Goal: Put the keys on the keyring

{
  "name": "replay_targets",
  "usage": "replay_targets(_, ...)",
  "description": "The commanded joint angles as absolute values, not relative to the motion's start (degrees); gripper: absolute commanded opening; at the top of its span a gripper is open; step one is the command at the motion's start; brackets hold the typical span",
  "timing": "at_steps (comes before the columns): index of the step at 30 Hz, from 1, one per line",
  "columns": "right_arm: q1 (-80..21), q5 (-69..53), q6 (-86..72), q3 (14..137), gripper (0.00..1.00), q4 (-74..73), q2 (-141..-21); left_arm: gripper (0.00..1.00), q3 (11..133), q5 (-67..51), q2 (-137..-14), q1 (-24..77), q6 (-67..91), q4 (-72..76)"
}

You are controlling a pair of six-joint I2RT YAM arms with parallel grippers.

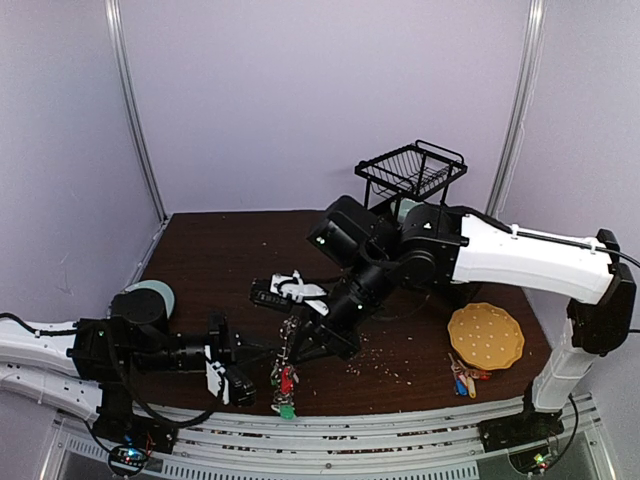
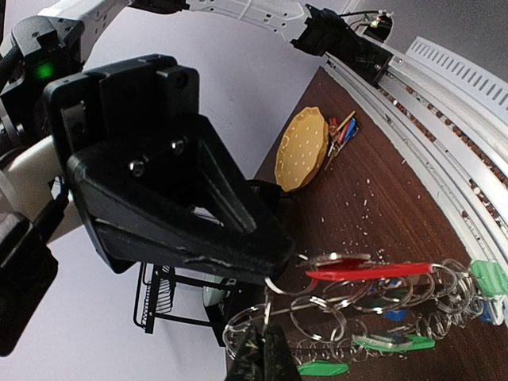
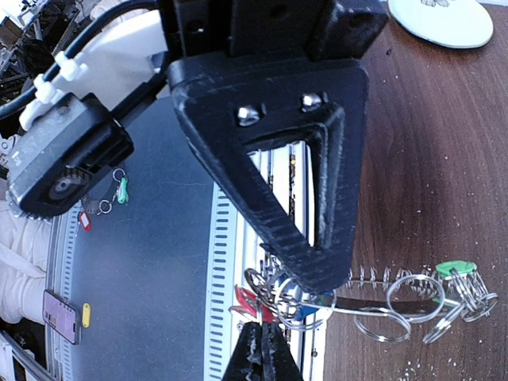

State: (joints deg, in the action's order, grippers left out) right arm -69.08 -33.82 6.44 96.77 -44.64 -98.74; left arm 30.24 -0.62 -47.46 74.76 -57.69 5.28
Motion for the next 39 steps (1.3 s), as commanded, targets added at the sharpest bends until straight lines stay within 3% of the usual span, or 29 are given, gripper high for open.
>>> replay_targets(1,-67.8,-34.9,8.0,99.0,0.0,-49.8,-99.5,0.0,30.0,-0.5,-46.2,75.4,-59.4,9.0)
replay_targets(19,-66.9,-40.2,17.5,106.6,0.0,-61.8,-104.6,0.0,30.2,-0.1,-46.7,76.2,-59.8,8.4)
replay_targets(26,-66.9,-41.1,20.9,112.3,0.0,-69.0,-106.2,0.0,36.2,-6.2,-49.0,76.1,-52.9,0.8)
replay_targets(39,-66.8,-40.7,18.3,111.7,0.0,-66.0,-103.4,0.0,43.6,-10.6,-52.1,74.1,-44.0,-5.3)
